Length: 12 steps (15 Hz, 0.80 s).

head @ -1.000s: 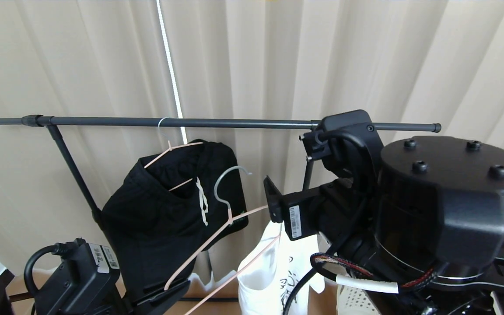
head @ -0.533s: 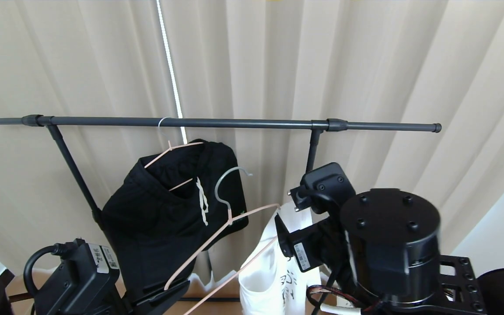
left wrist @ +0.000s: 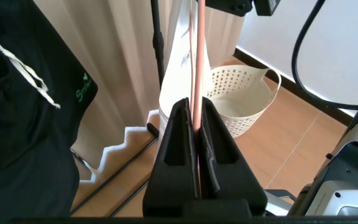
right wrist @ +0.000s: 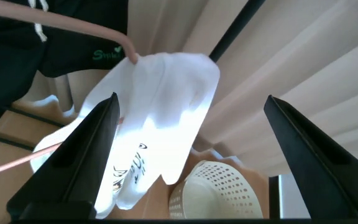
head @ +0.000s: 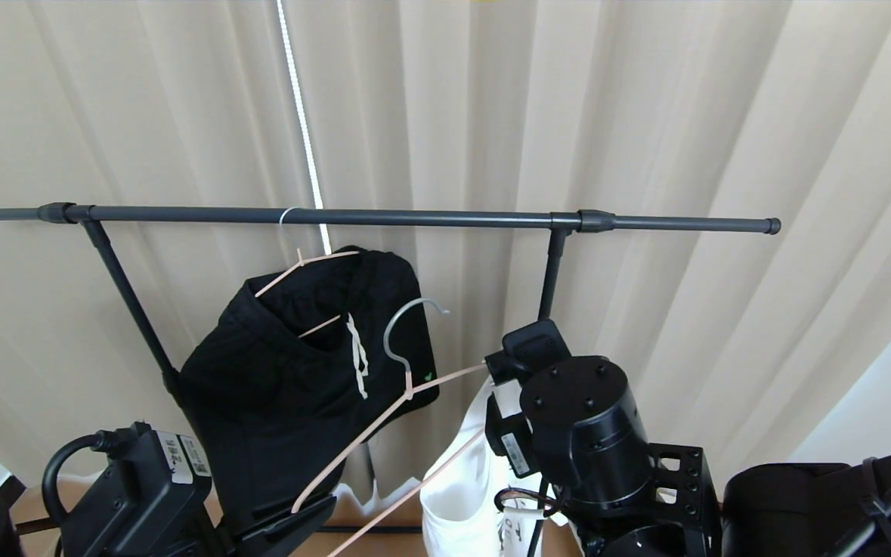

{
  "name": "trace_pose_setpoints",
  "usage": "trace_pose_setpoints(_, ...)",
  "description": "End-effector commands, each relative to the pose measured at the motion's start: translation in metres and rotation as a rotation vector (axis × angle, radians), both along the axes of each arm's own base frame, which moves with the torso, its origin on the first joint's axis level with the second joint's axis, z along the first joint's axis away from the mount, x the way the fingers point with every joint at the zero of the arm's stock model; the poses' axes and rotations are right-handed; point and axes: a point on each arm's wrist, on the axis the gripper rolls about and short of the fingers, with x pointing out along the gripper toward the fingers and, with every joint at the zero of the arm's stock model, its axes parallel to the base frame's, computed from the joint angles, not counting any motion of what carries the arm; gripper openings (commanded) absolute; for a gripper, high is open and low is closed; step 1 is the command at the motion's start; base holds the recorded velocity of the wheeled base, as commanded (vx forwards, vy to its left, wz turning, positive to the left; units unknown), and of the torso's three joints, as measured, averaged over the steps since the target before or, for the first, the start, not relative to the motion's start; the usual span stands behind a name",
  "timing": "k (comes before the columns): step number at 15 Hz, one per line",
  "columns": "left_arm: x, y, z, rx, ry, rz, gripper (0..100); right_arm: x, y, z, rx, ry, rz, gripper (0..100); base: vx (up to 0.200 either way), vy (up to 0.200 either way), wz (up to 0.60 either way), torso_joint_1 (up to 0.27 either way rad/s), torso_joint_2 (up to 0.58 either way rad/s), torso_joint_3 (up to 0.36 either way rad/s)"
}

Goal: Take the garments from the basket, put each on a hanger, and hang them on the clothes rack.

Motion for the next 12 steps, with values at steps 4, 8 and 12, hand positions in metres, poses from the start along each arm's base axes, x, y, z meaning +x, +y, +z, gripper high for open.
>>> trace_pose_setpoints(4,0.0000,-0.0002,-0.0001,0.000,0.000,-0.001,0,0.0081,0.0052,-0.0065,0.008,-0.002,-0.016,100,0.000,0.000,0.00,0.000,0.00,0.000)
trace_pose_setpoints(8,-0.0003,0.0001,-0.0002,0.000,0.000,-0.001,0,0.0128,0.0064,-0.0075,0.018,-0.014,-0.033,100,0.000,0.000,0.00,0.000,0.00,0.000)
trace_pose_setpoints(12,0.0001,0.0001,0.0001,-0.001,-0.001,0.001,0,0.0133,0.0071,-0.0092,0.014,-0.012,-0.034,100,0.000,0.000,0.00,0.000,0.00,0.000)
